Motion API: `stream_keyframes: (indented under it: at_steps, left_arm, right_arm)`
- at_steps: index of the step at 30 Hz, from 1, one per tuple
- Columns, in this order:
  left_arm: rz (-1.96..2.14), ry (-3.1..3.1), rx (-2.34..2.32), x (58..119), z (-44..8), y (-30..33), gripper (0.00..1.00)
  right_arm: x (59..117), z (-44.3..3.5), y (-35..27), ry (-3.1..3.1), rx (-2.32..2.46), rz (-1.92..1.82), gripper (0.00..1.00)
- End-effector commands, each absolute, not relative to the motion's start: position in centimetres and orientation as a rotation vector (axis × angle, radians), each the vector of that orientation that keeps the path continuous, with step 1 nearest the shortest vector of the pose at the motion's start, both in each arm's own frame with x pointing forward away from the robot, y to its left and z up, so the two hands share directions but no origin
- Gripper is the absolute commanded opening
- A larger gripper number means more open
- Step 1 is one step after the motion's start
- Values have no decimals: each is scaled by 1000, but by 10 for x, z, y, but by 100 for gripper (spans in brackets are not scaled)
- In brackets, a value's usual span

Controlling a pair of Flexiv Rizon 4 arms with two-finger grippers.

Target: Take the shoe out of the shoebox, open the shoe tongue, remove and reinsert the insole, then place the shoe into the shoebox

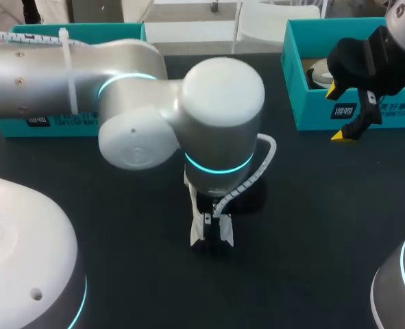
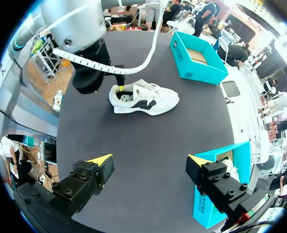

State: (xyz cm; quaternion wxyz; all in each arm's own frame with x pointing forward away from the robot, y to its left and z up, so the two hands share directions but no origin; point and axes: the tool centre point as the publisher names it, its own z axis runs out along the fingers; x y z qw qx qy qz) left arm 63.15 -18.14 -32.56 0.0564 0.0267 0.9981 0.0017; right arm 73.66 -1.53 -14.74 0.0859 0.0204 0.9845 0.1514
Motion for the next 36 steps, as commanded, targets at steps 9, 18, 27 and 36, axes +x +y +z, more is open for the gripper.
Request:
stream_keyframes:
  at_steps: [9, 18, 27, 36]
  left_arm:
    - [-114, 3004, 71, 634, -356, -181, 100]
    - [-134, 3008, 108, 639, -376, -178, 97]
    - [-129, 3036, 101, 640, -392, -184, 82]
    - [-118, 3095, 103, 639, -398, -186, 43]
  right_arm:
    - [739, -148, -13, 2939, 61, 446, 100]
    - [739, -148, -13, 2939, 61, 446, 100]
    - [739, -148, -13, 2939, 61, 446, 100]
    - [739, -148, -13, 2939, 61, 446, 100]
